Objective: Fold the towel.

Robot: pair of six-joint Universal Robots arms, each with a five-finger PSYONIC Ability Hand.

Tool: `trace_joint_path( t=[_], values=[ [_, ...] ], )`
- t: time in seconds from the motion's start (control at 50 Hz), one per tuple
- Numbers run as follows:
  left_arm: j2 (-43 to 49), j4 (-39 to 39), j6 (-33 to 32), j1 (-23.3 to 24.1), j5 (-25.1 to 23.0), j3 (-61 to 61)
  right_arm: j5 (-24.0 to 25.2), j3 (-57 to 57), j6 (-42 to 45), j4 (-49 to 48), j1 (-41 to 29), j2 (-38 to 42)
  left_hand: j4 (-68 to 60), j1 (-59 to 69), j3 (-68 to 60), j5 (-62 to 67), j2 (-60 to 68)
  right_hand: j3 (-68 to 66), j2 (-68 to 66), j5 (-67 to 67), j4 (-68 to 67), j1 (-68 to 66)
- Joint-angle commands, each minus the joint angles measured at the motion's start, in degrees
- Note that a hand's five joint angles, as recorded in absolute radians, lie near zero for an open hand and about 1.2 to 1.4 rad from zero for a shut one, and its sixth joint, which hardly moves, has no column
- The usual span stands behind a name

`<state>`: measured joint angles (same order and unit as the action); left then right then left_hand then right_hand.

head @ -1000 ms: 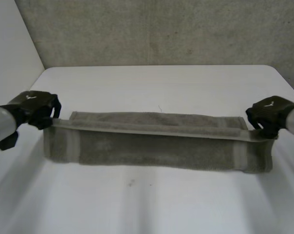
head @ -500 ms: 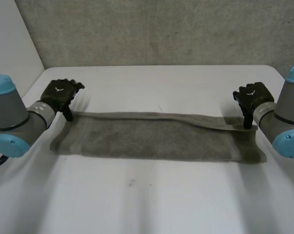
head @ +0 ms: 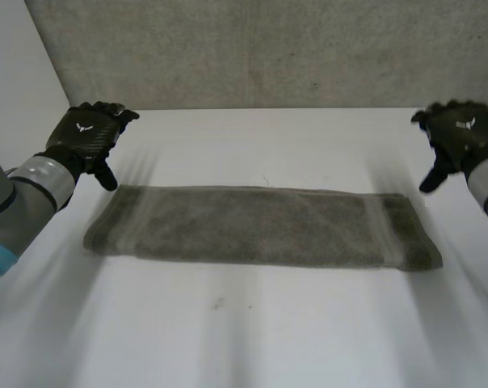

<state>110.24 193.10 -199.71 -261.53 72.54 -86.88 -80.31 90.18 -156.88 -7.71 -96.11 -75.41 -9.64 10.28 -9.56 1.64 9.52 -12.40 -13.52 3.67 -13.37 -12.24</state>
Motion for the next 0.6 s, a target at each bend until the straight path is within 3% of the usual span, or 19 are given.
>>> trace_joint_path(
  t=[0.02,0.08,0.16,0.28,0.46,0.6],
  values=[
    [-6.0,1.23,5.29,0.23,-0.03,-5.66,3.93,11.93,2.1,1.21,3.9,-2.55,-0.36,-0.28,-0.44,-1.64,0.48,2.4,3.52,-3.67,3.37,2.24],
    [-6.7,2.63,8.36,0.23,-0.03,-7.59,5.51,14.49,3.42,1.12,5.31,-2.46,-0.36,-0.28,-0.44,-1.64,0.48,2.4,3.52,-3.67,3.37,2.24],
    [-6.53,5.7,11.36,0.05,0.14,-9.44,8.67,16.34,4.56,0.77,6.99,-2.11,-0.36,-0.28,-0.44,-1.64,0.48,-9.75,-8.63,8.48,-8.78,-9.91],
    [-6.27,6.94,11.8,0.05,0.14,-11.29,11.75,17.14,5.97,-1.16,8.57,2.27,-0.36,-0.28,-0.44,-1.64,0.48,-16.86,-15.74,15.59,-15.89,-17.02],
    [-6.27,6.94,11.8,0.05,0.14,-12.34,11.58,17.05,10.1,-2.4,8.92,6.24,-0.36,-0.28,-0.44,-1.64,0.48,-20.05,-18.93,18.78,-19.09,-20.22],
    [-6.18,7.03,11.8,-0.04,0.14,-12.52,11.58,17.05,11.24,-3.62,9.19,7.47,-0.36,-0.28,-0.44,-1.64,0.48,-36.66,-35.54,35.39,-35.69,-36.82]
  ],
)
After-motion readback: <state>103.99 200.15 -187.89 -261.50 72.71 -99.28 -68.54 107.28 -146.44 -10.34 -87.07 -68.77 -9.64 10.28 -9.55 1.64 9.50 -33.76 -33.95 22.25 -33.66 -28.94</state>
